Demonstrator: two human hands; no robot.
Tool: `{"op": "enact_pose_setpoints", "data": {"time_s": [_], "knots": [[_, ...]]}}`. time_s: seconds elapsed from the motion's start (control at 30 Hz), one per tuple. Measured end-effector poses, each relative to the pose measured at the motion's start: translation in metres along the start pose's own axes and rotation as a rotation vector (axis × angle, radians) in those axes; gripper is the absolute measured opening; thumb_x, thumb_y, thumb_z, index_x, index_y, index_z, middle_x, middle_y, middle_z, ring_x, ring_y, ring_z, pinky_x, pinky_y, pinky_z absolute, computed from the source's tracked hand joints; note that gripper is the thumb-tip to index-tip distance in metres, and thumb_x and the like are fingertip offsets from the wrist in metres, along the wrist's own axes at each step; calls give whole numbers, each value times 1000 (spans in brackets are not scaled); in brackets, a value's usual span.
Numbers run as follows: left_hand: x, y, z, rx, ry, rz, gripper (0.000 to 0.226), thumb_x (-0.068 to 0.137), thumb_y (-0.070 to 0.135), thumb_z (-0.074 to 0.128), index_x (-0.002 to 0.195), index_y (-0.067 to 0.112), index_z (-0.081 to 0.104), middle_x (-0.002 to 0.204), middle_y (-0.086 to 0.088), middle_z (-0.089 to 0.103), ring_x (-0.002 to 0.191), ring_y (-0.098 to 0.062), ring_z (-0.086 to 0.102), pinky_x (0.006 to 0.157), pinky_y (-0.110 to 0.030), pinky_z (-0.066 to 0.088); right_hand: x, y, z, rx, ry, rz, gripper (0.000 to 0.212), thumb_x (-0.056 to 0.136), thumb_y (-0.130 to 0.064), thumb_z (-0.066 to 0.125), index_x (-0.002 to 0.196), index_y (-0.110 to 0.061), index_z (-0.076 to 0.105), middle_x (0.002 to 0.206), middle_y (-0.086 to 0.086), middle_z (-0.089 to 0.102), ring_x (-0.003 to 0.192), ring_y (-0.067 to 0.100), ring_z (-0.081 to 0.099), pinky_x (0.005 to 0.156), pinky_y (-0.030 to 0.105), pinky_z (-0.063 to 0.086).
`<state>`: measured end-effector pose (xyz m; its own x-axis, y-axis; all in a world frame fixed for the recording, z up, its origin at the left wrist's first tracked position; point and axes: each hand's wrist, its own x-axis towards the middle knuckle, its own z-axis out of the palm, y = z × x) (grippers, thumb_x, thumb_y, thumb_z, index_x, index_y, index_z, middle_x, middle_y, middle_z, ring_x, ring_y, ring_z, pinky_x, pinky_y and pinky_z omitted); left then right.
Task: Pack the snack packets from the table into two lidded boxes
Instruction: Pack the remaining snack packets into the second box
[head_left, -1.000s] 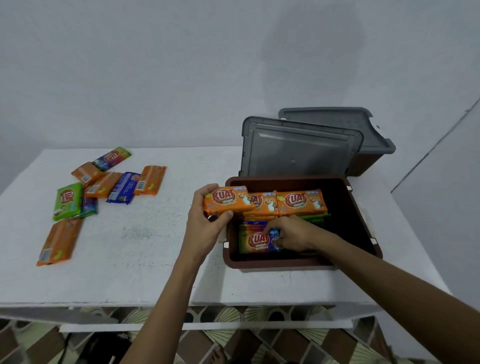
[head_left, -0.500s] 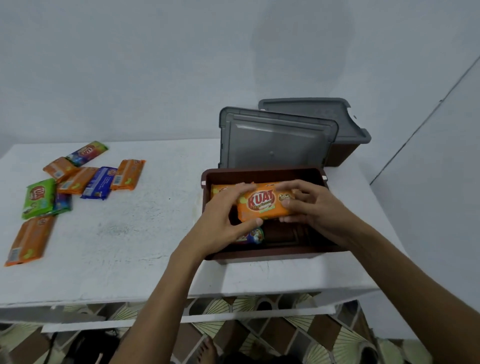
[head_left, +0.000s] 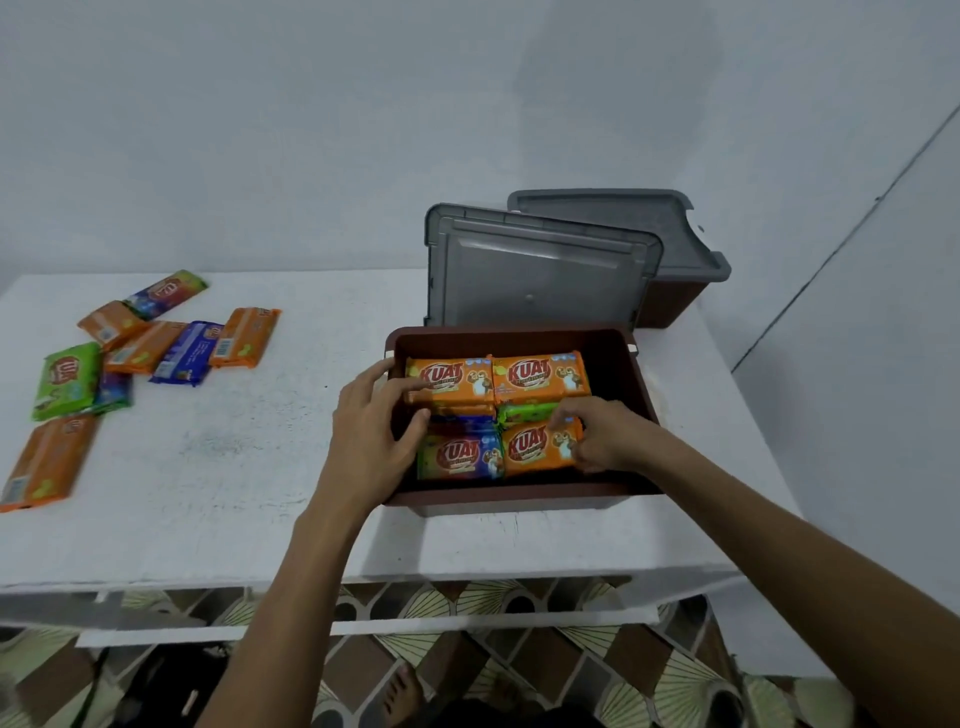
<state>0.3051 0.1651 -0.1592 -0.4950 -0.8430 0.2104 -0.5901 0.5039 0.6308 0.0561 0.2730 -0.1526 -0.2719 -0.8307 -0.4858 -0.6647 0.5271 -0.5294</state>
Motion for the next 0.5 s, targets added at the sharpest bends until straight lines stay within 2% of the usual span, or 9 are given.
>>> {"op": "enact_pose_setpoints", "data": {"time_s": [0.07, 0.13, 0.23, 0.33, 0.4, 0.5], "knots": [[-1, 1, 1, -2, 1, -2, 34, 91, 27, 62, 124, 22, 59, 148, -4, 40, 135, -23, 35, 110, -49, 36, 7, 4, 4, -192, 33, -25, 27, 89, -5, 62, 109, -22, 58, 142, 8, 42, 123, 30, 50, 97, 35, 48], [-1, 0, 1, -8, -3, 1, 34, 91, 27, 62, 124, 22, 59, 148, -4, 39, 135, -23, 35, 110, -47, 36, 12, 6, 10, -274, 47, -50, 22, 88, -6, 63, 105, -19, 58, 141, 9, 44, 125, 30, 48, 99, 34, 45], [0, -3, 2, -21, -7, 7, 33, 91, 27, 61, 124, 23, 59, 149, -3, 38, 135, -21, 35, 110, -44, 36, 17, 3, 11, -316, 16, -53, 17, 91, -10, 61, 105, -18, 59, 141, 7, 45, 128, 28, 46, 102, 34, 43], [-1, -8, 1, -57, -14, 25, 32, 92, 29, 61, 124, 26, 59, 149, 0, 37, 135, -18, 34, 109, -39, 35, 14, -4, 7, -344, -28, -29, 22, 93, -19, 60, 115, -18, 60, 140, 6, 47, 125, 27, 49, 104, 35, 43], [-2, -12, -2, -106, -21, 47, 30, 93, 31, 60, 123, 28, 60, 148, 3, 38, 134, -13, 34, 107, -31, 32, 7, -17, 1, -392, -18, -2, 20, 93, -29, 59, 111, -20, 64, 130, 4, 56, 111, 22, 58, 97, 35, 50], [-2, -29, -12, -178, -25, 46, 27, 94, 34, 56, 121, 31, 60, 145, 7, 42, 133, -7, 35, 105, -27, 31, -2, -58, -12, -314, 54, -103, 14, 94, -33, 58, 98, -23, 65, 105, -1, 65, 89, 13, 63, 78, 32, 56]]}}
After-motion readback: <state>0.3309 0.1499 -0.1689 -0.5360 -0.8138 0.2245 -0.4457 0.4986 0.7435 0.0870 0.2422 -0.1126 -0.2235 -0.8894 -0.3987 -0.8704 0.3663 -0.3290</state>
